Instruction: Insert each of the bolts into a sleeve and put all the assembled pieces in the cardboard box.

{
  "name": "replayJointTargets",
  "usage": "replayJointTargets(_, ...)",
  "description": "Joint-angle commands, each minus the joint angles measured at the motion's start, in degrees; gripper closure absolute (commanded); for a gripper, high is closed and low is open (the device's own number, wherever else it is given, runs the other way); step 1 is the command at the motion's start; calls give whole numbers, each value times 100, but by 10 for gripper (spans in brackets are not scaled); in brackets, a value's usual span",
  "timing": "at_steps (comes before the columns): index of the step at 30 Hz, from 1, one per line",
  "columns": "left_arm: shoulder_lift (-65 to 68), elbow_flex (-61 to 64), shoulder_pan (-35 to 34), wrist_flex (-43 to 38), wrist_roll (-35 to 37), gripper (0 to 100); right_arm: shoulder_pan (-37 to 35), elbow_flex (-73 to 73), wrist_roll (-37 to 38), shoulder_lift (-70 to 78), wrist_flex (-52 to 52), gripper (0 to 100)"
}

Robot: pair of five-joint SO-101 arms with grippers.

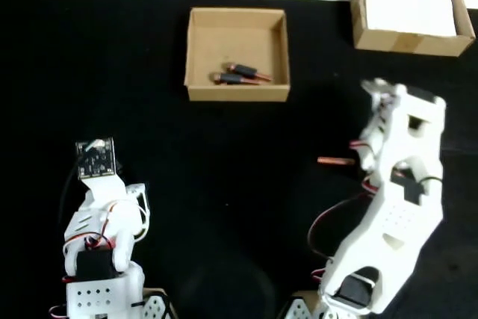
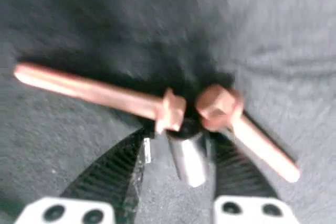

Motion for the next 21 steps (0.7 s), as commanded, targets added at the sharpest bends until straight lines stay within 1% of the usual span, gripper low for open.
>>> replayJointTargets(1, 48, 84, -40, -105, -9, 857, -251, -207, 18, 4, -84, 985)
replayJointTargets(5, 48, 84, -40, -105, -18, 856, -277, -40, 26, 163, -75, 991)
replayJointTargets(11, 48, 84, -40, -105, -18, 854, -136, -198, 0, 127, 409, 991)
replayJointTargets(16, 48, 84, -31, -105, -18, 854, 84, -927, -9, -593, 1218, 991)
replayJointTargets(21, 48, 84, -13, -105, -18, 854, 541, -1376, -237, -1622, 1868, 991)
